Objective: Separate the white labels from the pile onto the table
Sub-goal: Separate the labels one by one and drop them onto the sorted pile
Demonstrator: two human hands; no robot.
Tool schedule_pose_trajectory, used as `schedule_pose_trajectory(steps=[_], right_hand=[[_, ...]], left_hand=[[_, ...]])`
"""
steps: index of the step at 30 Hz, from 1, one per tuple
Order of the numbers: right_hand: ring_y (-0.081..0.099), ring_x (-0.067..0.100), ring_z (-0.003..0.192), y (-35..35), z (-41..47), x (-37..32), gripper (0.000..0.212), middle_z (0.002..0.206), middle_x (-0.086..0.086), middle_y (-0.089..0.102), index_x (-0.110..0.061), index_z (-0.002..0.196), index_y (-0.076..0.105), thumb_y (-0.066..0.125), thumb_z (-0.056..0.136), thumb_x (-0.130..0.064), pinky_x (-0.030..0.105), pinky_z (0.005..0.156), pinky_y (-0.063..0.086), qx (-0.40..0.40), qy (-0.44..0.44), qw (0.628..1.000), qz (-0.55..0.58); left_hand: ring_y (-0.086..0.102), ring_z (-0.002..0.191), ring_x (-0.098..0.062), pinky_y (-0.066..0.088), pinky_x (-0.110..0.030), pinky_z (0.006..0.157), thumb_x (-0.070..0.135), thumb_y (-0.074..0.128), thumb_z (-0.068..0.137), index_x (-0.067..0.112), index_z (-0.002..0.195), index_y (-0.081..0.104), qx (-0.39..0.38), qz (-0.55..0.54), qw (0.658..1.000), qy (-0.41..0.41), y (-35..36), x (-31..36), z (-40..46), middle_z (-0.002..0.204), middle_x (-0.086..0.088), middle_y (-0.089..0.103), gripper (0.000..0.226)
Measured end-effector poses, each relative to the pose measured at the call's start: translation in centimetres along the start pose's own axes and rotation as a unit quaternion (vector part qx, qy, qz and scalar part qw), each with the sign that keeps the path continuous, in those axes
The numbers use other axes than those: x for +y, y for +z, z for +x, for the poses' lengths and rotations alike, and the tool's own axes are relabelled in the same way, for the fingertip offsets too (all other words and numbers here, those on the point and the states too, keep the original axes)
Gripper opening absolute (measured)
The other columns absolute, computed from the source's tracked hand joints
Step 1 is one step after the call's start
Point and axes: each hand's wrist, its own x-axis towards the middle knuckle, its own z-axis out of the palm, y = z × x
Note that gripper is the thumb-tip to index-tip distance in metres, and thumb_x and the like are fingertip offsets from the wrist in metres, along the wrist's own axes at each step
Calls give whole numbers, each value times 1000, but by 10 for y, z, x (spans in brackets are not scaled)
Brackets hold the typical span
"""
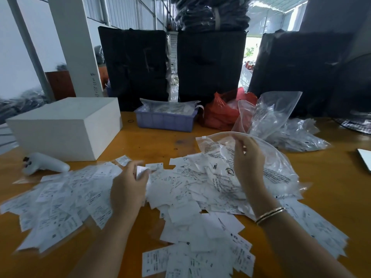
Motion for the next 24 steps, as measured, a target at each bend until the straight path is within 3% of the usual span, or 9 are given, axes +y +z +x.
schedule_pose_trajectory(steps=[3, 5, 7, 9, 12, 17, 19, 22, 24], right_hand=[[52, 26, 118, -6, 12, 24, 39, 128, 10, 59, -8, 129, 56, 43, 92, 0, 27, 97, 39, -80, 79, 987, -116], [50, 31, 120, -7, 18, 37, 46, 132, 14, 55, -7, 134, 49, 45, 89, 1, 38, 98, 43, -174, 115, 952, -226], [53, 32, 110, -6, 18, 45, 32, 117, 16, 61, -5, 118, 57, 49, 87, -5, 37, 88, 44, -269, 119, 893, -340], [56, 31, 103, -5, 15, 47, 17, 104, 12, 64, -7, 99, 64, 52, 87, -10, 34, 82, 43, -294, 111, 867, -387], [53, 28, 109, -2, 14, 49, 21, 106, 7, 66, -15, 101, 69, 54, 87, -8, 37, 91, 40, -235, 99, 899, -356], [54, 24, 105, -4, 7, 42, 23, 97, 0, 69, -19, 99, 70, 55, 87, -6, 39, 94, 29, -102, 39, 961, -254], [57, 23, 98, -4, 3, 32, 18, 93, -2, 71, -17, 98, 71, 59, 88, -8, 34, 89, 33, -62, -30, 981, -183], [58, 7, 74, 4, -10, 7, 14, 82, -6, 67, -11, 95, 72, 64, 86, -4, 6, 72, 38, -49, -129, 989, -49], [57, 2, 65, 14, -25, -8, 15, 80, -11, 64, -14, 94, 71, 64, 86, -4, 2, 64, 41, -75, -122, 989, 25]], left_hand=[[64, 88, -30, 47, -35, 69, 28, 69, 85, 13, 120, 58, 31, 111, 993, -11, 0, -10, 4, 105, -15, 69, 40], [57, 104, -34, 44, -44, 80, 31, 70, 84, 12, 125, 55, 23, 184, 982, -21, 0, -14, 7, 118, -16, 63, 48], [49, 115, -36, 41, -49, 88, 34, 68, 84, 13, 129, 52, 16, 215, 976, -18, 0, -14, 7, 129, -17, 55, 52], [48, 115, -35, 41, -48, 87, 32, 69, 84, 13, 126, 56, 16, 202, 979, 35, 2, -9, 5, 127, -16, 56, 48], [51, 109, -29, 41, -38, 84, 27, 67, 85, 15, 115, 64, -9, 163, 977, 136, 9, -2, -2, 115, -8, 62, 32], [54, 106, -19, 40, -27, 87, 17, 63, 88, 18, 103, 70, -104, 79, 969, 210, 15, 6, -11, 106, 3, 66, 16], [52, 108, -15, 39, -25, 89, 18, 62, 90, 19, 103, 70, -138, 27, 967, 212, 17, 10, -13, 108, 4, 66, 16], [47, 110, -5, 40, -24, 94, 30, 58, 92, 34, 104, 64, -203, -75, 963, 159, 19, 16, -18, 115, 15, 59, 15], [49, 104, 3, 41, -14, 86, 42, 52, 89, 47, 102, 56, -240, -140, 954, 110, 16, 19, -19, 114, 24, 54, 15]])
